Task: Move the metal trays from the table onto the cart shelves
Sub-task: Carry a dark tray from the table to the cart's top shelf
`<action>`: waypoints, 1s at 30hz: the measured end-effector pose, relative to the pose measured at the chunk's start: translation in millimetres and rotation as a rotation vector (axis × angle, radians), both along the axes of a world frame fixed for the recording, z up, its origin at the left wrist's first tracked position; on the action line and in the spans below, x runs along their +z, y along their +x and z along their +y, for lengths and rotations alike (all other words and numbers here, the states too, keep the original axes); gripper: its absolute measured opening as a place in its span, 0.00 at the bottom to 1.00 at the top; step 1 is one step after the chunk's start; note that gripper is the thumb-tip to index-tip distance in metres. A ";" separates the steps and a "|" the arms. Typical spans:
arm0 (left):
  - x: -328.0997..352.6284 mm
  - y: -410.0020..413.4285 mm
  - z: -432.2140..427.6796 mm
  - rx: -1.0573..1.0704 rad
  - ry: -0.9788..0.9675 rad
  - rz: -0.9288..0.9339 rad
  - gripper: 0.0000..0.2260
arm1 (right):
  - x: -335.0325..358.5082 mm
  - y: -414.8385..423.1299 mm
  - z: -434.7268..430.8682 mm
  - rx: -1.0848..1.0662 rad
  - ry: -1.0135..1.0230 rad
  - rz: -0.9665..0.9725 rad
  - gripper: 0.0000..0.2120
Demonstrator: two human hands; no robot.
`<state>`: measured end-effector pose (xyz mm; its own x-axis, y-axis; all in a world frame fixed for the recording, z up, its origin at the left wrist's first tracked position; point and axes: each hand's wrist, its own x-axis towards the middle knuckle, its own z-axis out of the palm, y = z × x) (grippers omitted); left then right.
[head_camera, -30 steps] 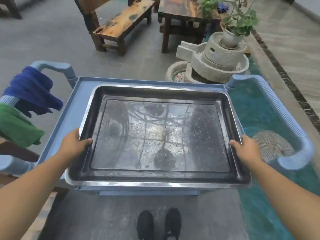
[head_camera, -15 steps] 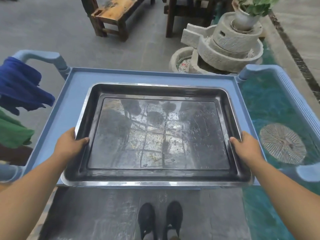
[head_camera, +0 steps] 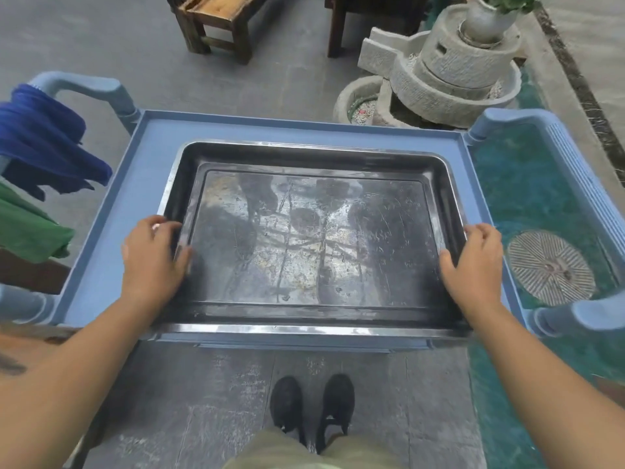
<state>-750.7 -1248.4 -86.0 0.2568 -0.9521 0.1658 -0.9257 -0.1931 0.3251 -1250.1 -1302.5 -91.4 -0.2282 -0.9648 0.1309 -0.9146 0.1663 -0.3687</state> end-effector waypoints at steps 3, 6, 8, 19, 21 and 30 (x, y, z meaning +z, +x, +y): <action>2.4 -28.1 25.3 -0.220 0.093 0.003 0.23 | 9.5 25.0 34.4 0.138 0.111 -0.091 0.28; 6.0 -55.3 48.1 -0.368 0.223 0.076 0.33 | 15.9 47.2 71.9 0.307 0.258 -0.062 0.35; 5.2 -70.0 58.2 -0.427 0.267 -0.001 0.41 | 16.4 60.2 91.1 0.387 0.385 -0.023 0.41; -12.7 -102.4 71.9 -0.394 0.440 -0.240 0.46 | -0.5 80.8 100.6 0.455 0.474 0.255 0.53; -12.8 -104.2 71.2 -0.377 0.458 -0.229 0.46 | -1.5 78.8 97.7 0.464 0.470 0.257 0.53; -12.1 -120.2 60.4 -0.302 0.469 -0.250 0.45 | -8.2 63.8 63.2 0.519 0.459 0.281 0.50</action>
